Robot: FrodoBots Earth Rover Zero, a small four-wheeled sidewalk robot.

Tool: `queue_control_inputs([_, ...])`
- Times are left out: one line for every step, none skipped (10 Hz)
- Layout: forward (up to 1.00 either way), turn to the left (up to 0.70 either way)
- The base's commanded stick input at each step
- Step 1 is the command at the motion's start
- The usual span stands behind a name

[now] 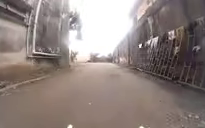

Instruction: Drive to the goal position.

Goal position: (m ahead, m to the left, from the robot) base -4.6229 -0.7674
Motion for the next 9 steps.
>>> queue_control_inputs([0.47, -0.33])
queue_control_inputs([0.01, -0.45])
queue_control_inputs([0.0, -0.45])
queue_control_inputs([0.0, -0.45])
queue_control_inputs([0.0, -0.45])
queue_control_inputs([0.0, -0.45])
queue_control_inputs([0.0, -0.45])
queue_control_inputs([0.0, -0.45])
queue_control_inputs([0.0, -0.45])
